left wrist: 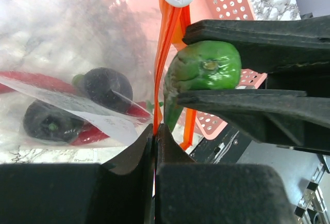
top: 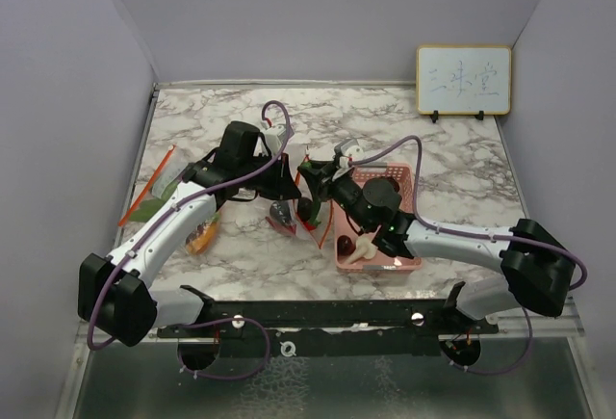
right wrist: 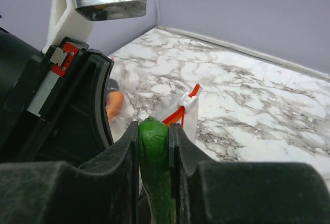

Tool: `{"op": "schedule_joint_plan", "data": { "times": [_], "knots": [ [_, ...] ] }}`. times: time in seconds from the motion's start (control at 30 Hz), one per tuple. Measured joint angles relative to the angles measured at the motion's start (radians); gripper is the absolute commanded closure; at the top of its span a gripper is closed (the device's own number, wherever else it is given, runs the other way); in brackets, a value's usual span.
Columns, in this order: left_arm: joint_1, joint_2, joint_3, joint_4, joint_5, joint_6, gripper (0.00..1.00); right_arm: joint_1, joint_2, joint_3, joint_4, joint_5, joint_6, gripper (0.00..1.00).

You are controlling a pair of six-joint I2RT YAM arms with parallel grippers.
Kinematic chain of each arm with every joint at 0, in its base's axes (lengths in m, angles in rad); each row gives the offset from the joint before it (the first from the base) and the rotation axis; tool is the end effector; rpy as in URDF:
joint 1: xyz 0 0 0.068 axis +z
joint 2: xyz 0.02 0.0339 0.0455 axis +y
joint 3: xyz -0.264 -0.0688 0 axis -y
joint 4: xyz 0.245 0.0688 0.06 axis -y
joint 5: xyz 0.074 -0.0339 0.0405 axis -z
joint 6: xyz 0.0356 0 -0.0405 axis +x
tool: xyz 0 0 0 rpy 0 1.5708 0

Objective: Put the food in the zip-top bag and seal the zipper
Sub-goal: Place the fake vegetable in the zipper food storage bag, then pick up the fake vegetable from the bin.

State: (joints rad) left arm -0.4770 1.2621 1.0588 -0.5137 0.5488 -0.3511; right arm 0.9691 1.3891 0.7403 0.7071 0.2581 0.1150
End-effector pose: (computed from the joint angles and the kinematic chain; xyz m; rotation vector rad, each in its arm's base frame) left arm 0.2318 -0.1407 0.3057 0.4513 2.3428 -1.0430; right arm 0.1841 0.2521 0.2792 -0.4443 1.4872 0.6700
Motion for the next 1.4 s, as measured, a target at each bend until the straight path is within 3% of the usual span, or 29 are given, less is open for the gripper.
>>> {"op": "schedule_joint_plan", "data": {
  "times": [0.13, 0.23, 0.27, 0.33, 0.47, 0.63, 0.83, 0.97, 1.13, 1.4],
  "knots": [
    [0.000, 0.000, 0.001, -0.001, 0.002, -0.002, 1.00, 0.034, 0.027, -0.010, 0.045, 0.079, -0.042, 0.60],
    [0.000, 0.000, 0.001, -0.001, 0.003, -0.002, 1.00, 0.042, 0.022, -0.026, 0.048, 0.119, -0.041, 0.54],
    [0.000, 0.000, 0.001, -0.001, 0.003, -0.002, 1.00, 0.044, 0.012, -0.040, 0.045, 0.127, -0.039, 0.45],
    [0.000, 0.000, 0.001, -0.001, 0.004, -0.002, 1.00, 0.045, -0.027, -0.061, 0.010, 0.142, -0.032, 0.40],
    [0.000, 0.000, 0.001, 0.000, 0.006, -0.003, 1.00, 0.045, -0.149, -0.073, -0.088, 0.177, -0.014, 0.40],
    [0.000, -0.004, 0.001, 0.001, 0.010, -0.006, 1.00, 0.045, -0.240, -0.007, -0.332, 0.368, 0.112, 0.49],
    [0.000, -0.014, 0.001, 0.006, 0.016, -0.010, 1.00, -0.092, -0.088, 0.193, -0.871, 0.502, 0.446, 0.43],
    [0.000, -0.018, -0.002, 0.009, 0.021, -0.010, 1.00, -0.167, 0.018, 0.214, -1.066, 0.511, 0.578, 0.36],
    [0.000, -0.023, -0.006, 0.011, 0.026, -0.010, 1.00, -0.250, 0.092, 0.202, -1.132, 0.484, 0.653, 0.36],
    [0.000, -0.026, -0.007, 0.012, 0.031, -0.009, 1.00, -0.349, 0.197, 0.170, -1.056, 0.441, 0.633, 0.35]
  ]
}}
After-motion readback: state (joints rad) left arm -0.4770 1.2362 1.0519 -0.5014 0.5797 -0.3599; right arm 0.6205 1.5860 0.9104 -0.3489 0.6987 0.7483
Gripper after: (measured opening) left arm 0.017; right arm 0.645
